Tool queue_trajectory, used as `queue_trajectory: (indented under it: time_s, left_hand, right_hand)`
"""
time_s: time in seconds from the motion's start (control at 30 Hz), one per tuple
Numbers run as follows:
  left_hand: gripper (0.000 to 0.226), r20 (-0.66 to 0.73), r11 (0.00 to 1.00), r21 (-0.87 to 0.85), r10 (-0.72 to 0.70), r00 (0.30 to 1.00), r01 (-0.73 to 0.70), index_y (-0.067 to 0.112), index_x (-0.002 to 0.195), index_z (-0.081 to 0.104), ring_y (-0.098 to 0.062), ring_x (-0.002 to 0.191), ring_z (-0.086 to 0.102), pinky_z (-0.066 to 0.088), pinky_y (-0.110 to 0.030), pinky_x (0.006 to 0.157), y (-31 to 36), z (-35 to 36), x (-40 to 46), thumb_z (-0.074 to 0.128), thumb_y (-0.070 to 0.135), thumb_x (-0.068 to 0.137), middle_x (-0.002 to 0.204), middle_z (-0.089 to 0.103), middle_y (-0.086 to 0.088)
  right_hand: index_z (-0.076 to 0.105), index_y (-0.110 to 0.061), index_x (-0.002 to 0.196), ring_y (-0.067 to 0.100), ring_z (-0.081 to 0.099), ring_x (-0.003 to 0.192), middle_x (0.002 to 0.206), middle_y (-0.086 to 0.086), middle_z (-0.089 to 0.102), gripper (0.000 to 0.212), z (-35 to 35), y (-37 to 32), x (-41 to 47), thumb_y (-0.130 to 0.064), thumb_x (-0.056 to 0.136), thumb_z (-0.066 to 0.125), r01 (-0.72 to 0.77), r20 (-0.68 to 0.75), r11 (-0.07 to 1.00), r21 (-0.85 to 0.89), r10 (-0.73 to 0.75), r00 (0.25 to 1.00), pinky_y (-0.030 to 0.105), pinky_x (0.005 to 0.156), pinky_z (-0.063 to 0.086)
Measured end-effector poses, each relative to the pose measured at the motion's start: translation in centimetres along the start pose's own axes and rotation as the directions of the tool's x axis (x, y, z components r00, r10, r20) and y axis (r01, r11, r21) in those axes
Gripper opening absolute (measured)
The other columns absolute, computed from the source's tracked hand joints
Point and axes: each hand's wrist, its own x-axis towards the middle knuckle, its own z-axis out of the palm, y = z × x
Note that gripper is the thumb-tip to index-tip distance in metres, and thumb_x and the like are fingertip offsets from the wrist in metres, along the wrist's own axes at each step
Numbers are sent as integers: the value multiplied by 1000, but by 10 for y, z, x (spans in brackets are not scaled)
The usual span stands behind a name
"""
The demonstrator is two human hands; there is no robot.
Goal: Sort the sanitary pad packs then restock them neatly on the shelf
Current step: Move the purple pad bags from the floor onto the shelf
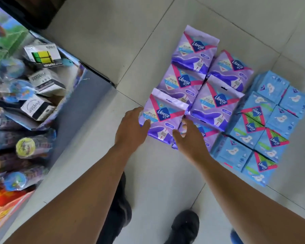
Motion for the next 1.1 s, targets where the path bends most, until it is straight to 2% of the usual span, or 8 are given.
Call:
queue_trajectory:
  time_s: [0.23, 0.4, 0.5, 0.63, 0.73, 0.8, 0.9, 1.1]
  left_hand:
    - [63, -97, 998, -28, 59, 994, -62, 23, 147, 33, -17, 134, 42, 34, -20, 87, -43, 57, 61, 58, 43, 93, 150, 41, -1]
    - [64, -111, 993, -96, 64, 992, -74, 26, 147, 33, -16, 131, 45, 44, -21, 81, -58, 76, 82, 59, 44, 92, 148, 42, -2]
    - [62, -59, 985, -173, -7, 998, -3, 26, 145, 34, -18, 125, 51, 53, -28, 80, -64, 82, 88, 60, 45, 92, 144, 46, -3]
    - [49, 21, 975, -223, -12, 1000, 17, 22, 133, 46, -11, 99, 58, 49, -18, 64, -68, 83, 86, 61, 44, 92, 127, 60, 1]
    - [39, 16, 960, -281, -18, 1000, 22, 20, 124, 52, -11, 94, 62, 52, -22, 69, -69, 81, 82, 65, 38, 91, 118, 65, 0]
    - [34, 6, 933, -360, -24, 1000, 24, 20, 119, 55, -12, 93, 65, 54, -25, 72, -64, 74, 76, 67, 33, 90, 115, 67, -1]
    - [27, -75, 865, -500, 16, 997, -51, 21, 115, 57, -11, 92, 68, 58, -29, 75, -43, 51, 64, 66, 28, 91, 110, 69, 0]
    - [26, -261, 650, -698, 159, 952, -300, 25, 111, 50, -10, 88, 71, 59, -29, 76, 31, -32, 34, 66, 21, 92, 106, 69, 4]
  right_hand:
    - [38, -11, 143, 24, 41, 133, 145, 8, 44, 59, 61, 34, 65, -33, 93, 60, -30, -161, 993, 110, 47, 986, 32, 106, 34]
    - [36, -13, 144, 26, 45, 128, 141, 9, 43, 65, 73, 50, 80, -35, 90, 62, 22, -307, 980, 200, 42, 951, 38, 104, 41]
    - [37, -11, 143, 23, 48, 124, 139, 8, 45, 63, 75, 61, 85, -32, 90, 64, 4, -296, 964, 265, 78, 952, 29, 96, 38]
    - [47, -14, 130, 23, 59, 111, 125, 5, 59, 49, 82, 65, 93, -32, 88, 64, -75, -158, 890, 450, 162, 974, 28, 85, 44]
    - [50, -19, 121, 19, 61, 100, 116, 0, 64, 36, 81, 57, 88, -29, 89, 63, -81, -89, 850, 520, 149, 985, 24, 73, 45]
    - [53, -21, 121, 18, 62, 103, 118, -1, 64, 37, 73, 49, 82, -30, 87, 64, -2, -137, 834, 551, 92, 986, 22, 72, 47]
    - [49, -25, 136, 21, 57, 114, 130, 2, 53, 57, 48, 23, 75, -36, 82, 63, 143, -254, 832, 536, -3, 967, 33, 92, 51]
    - [37, -31, 145, -23, 40, 111, 135, -23, 43, 62, -28, -55, 52, -17, 92, 64, 488, -400, 690, 535, -302, 865, 0, 86, 35]
